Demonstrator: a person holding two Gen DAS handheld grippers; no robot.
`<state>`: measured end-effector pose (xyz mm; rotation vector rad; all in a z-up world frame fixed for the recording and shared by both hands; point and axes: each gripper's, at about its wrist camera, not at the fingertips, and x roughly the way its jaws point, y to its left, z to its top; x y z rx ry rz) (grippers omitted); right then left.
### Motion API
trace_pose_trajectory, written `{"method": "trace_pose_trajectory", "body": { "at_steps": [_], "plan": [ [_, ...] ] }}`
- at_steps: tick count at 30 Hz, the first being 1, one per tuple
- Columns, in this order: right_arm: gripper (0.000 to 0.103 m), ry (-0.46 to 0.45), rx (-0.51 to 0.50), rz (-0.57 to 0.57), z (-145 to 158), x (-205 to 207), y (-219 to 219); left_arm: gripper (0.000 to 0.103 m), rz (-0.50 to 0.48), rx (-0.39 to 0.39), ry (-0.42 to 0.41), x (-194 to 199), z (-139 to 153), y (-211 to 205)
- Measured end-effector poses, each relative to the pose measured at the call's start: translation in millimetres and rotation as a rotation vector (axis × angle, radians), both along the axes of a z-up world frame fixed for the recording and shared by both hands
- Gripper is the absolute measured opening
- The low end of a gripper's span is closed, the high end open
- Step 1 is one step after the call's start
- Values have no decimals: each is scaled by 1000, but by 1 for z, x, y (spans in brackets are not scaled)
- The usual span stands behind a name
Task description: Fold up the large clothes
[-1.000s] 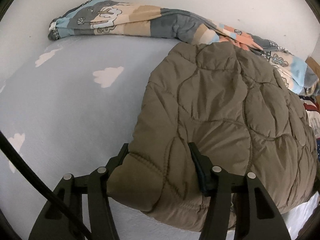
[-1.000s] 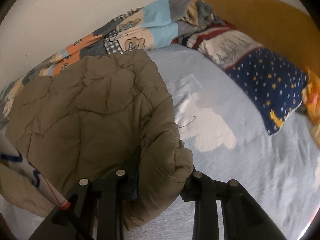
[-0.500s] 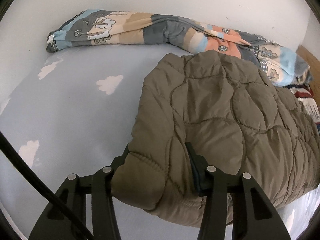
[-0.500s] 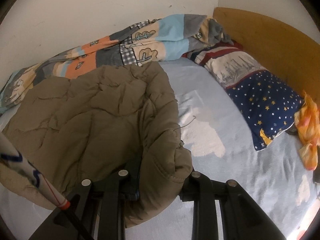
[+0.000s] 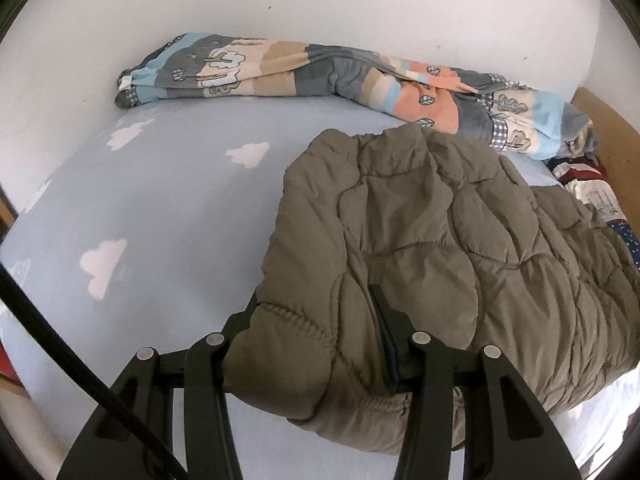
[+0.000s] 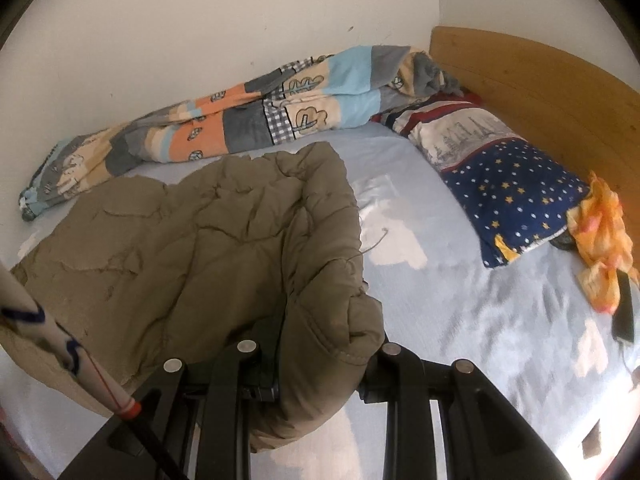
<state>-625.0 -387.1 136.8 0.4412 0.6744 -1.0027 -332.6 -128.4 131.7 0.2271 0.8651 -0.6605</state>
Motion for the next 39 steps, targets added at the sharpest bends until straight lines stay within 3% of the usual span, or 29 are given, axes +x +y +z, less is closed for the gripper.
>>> {"method": "trace_pose_trajectory", "body": {
  "at_steps": [8, 12, 15, 17, 19, 24, 26, 28, 30, 31, 32, 34, 36, 39],
  "plan": [
    [28, -4, 85, -5, -18, -37, 21, 53, 11, 16, 43, -31, -15, 38],
    [38, -103, 338, -81, -54, -61, -7, 57, 67, 48, 147, -14, -28, 46],
    [49, -277, 490, -155, -63, -89, -21, 59, 127, -29, 191, 0, -21, 62],
    [59, -347, 533, -195, -63, -104, -25, 59, 201, -48, 144, 7, -12, 74],
    [60, -398, 557, -227, -63, -115, -26, 59, 251, -79, 113, 12, -6, 82],
    [62, -451, 558, -390, -59, -141, -31, 60, 193, -113, 69, 3, 3, 66],
    [62, -436, 494, -478, -49, -153, -29, 60, 143, -118, 24, -8, 7, 54],
    [63, -450, 419, -459, -37, -154, -29, 66, 98, -128, -6, -20, 9, 43],
    [60, -421, 344, -292, -21, -128, -26, 67, 51, -98, -26, -29, 6, 27],
    [53, -390, 307, -220, -15, -113, -21, 67, 30, -77, -25, -32, 2, 19],
    [44, -340, 258, -142, -9, -93, -13, 67, 12, -49, -14, -32, -5, 10],
    [37, -226, 194, -44, -7, -60, 1, 67, 12, 0, -1, -32, -18, 1],
    [34, -141, 205, -32, -19, -42, 3, 67, 27, 58, 18, -27, -34, -3],
    [34, -55, 309, -75, -50, -40, -12, 72, 18, 102, 45, -24, -51, -3]
  ]
}}
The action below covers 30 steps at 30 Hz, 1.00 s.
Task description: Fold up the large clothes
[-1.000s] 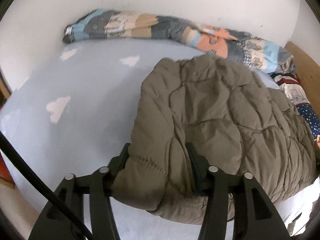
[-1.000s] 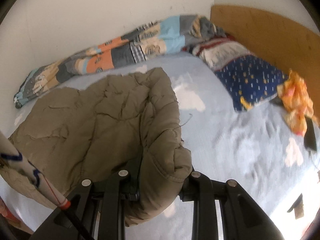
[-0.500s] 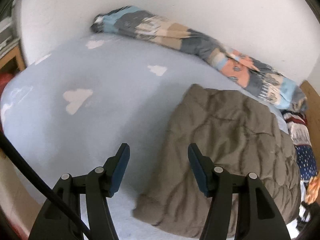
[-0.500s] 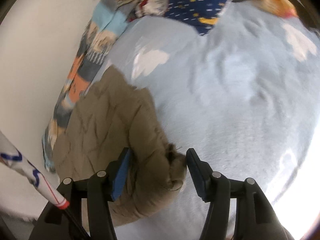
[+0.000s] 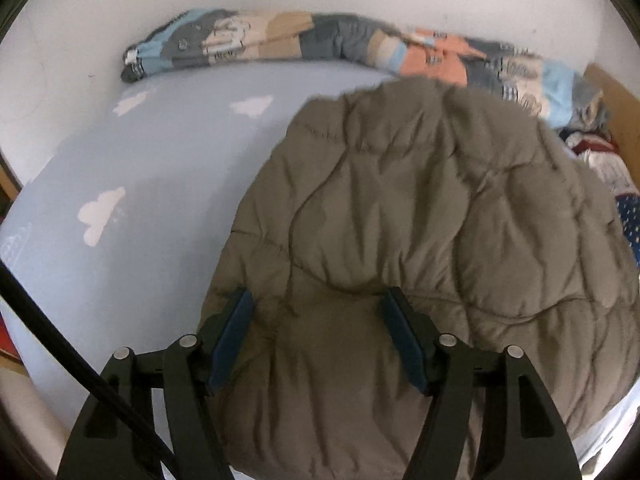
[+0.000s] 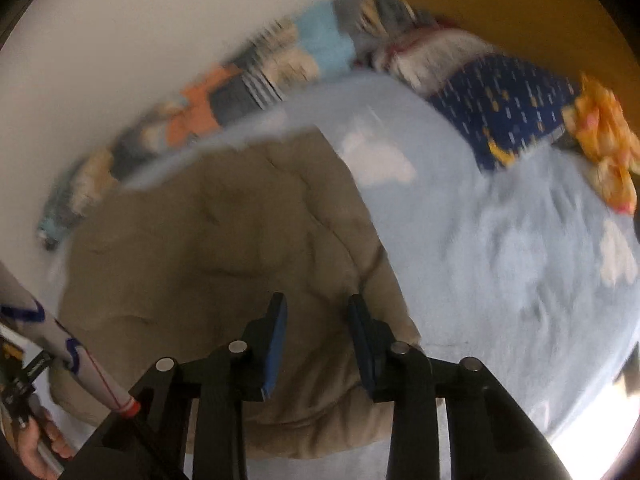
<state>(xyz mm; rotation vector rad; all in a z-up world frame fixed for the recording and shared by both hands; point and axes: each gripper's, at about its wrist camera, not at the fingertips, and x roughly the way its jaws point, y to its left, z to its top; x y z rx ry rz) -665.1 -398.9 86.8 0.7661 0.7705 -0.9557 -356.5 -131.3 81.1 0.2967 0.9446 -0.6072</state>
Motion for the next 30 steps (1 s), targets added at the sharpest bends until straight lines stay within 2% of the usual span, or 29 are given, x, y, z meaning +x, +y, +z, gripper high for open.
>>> {"method": "trace_pose_trajectory", "body": {
  "at_steps": [2, 4, 7, 9, 12, 15, 19, 22, 24, 27, 30],
  "plan": [
    [34, 5, 78, -33, -18, -6, -10, 74, -3, 10, 19, 2, -4, 1],
    [34, 3, 94, -41, -20, -7, -11, 74, 1, 7, 17, 0, -3, 3],
    [34, -11, 7, -54, 1, -7, 0, 74, -1, -1, -39, -8, 11, 3],
    [34, -34, -97, -40, 20, -4, 10, 74, -12, -50, -79, -18, 25, 2],
    [34, -55, -193, -4, 34, 9, 20, 74, -41, -105, -138, -31, 45, -7],
    [34, -73, -205, 45, 35, 32, 21, 74, -93, -119, -177, -43, 58, -28],
    [34, -69, -213, 92, 30, 64, 21, 74, -169, -112, -145, -44, 65, -70],
    [35, -63, -232, 124, 29, 88, 16, 74, -219, -70, -150, -44, 59, -106],
    [36, -23, -228, 136, 24, 105, 10, 74, -252, -16, -128, -42, 45, -128],
    [37, 20, -184, 142, 9, 119, 1, 74, -251, 40, -82, -37, 23, -141],
    [38, 78, -169, 165, -3, 129, -4, 76, -251, 55, -39, -27, 14, -148]
  ]
}}
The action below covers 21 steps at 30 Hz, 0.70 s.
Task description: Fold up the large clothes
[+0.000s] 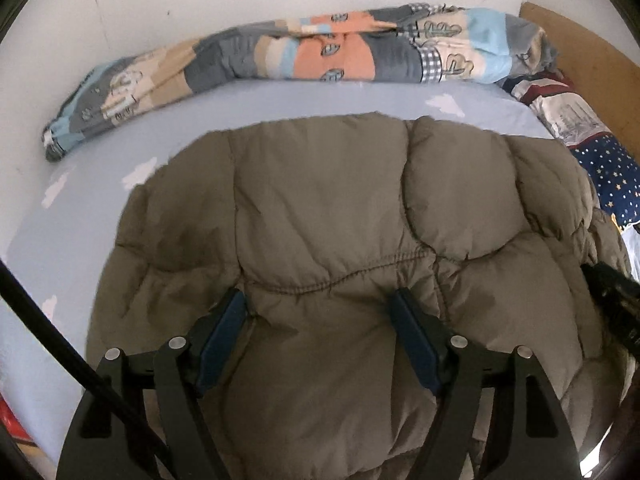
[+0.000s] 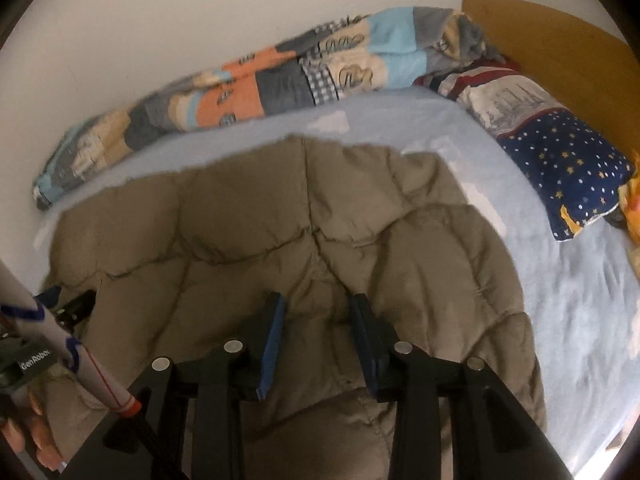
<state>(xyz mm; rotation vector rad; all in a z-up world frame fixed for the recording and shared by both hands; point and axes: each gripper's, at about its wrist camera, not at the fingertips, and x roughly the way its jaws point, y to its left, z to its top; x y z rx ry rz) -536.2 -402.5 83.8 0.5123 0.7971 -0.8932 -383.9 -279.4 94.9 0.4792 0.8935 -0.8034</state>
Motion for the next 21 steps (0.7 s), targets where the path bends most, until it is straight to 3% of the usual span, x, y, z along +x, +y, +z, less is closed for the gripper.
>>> {"method": "trace_pose_trajectory", "body": {
  "at_steps": [12, 21],
  "plan": [
    [40, 83, 8, 8, -17, 13, -9, 80, 3, 16, 26, 5, -8, -2],
    [42, -56, -57, 44, 30, -7, 20, 79, 31, -66, 18, -6, 17, 20]
  ]
}}
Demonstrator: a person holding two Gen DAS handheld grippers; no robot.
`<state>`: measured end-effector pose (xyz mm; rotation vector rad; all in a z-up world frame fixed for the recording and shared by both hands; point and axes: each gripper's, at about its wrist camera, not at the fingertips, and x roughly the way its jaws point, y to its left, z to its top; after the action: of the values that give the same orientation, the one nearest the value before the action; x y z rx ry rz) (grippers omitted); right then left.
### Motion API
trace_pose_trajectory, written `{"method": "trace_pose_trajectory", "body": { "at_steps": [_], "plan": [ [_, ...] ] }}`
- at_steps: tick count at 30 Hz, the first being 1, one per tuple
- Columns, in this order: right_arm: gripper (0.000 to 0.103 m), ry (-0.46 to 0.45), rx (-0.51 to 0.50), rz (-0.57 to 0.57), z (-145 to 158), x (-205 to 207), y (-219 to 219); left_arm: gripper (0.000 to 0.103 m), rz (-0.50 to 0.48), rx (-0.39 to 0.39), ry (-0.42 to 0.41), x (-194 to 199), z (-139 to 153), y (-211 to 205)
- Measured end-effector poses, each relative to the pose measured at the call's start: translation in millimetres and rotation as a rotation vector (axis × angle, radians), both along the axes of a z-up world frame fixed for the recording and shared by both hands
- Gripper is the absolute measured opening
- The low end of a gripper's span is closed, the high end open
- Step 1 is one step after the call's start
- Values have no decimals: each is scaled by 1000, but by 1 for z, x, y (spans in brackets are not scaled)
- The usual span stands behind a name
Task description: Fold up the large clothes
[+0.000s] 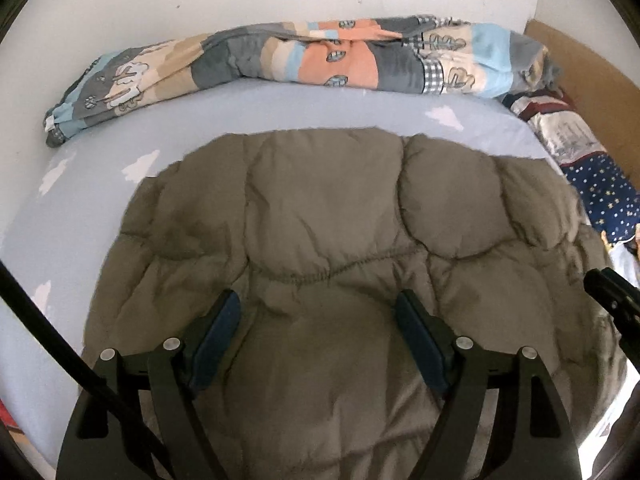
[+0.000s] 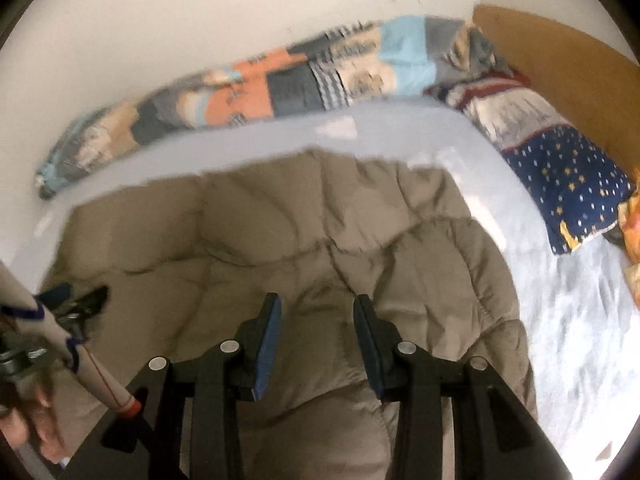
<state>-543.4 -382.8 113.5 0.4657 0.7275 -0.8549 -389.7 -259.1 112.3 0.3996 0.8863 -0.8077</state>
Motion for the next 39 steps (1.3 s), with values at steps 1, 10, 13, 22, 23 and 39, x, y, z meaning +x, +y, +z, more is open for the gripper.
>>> {"method": "trace_pose_trajectory", "body": {
  "at_steps": [1, 10, 13, 22, 23, 39],
  "plan": [
    [43, -13, -11, 11, 5, -1, 7, 79, 0, -17, -7, -3, 5, 6],
    [45, -48, -40, 84, 17, -11, 64, 79, 61, -97, -71, -24, 44, 95],
    [47, -54, -46, 115, 18, -17, 91, 79, 111, -91, -71, -30, 36, 137],
    [53, 64, -84, 215, -15, -8, 159, 79, 218, 42, 32, -14, -19, 182],
    [53, 95, -80, 218, -24, -4, 159, 80, 231, 54, 49, -10, -26, 182],
    [54, -22, 11, -159, -12, -116, 83, 88, 119, -91, -123, -48, -2, 163]
  ]
}}
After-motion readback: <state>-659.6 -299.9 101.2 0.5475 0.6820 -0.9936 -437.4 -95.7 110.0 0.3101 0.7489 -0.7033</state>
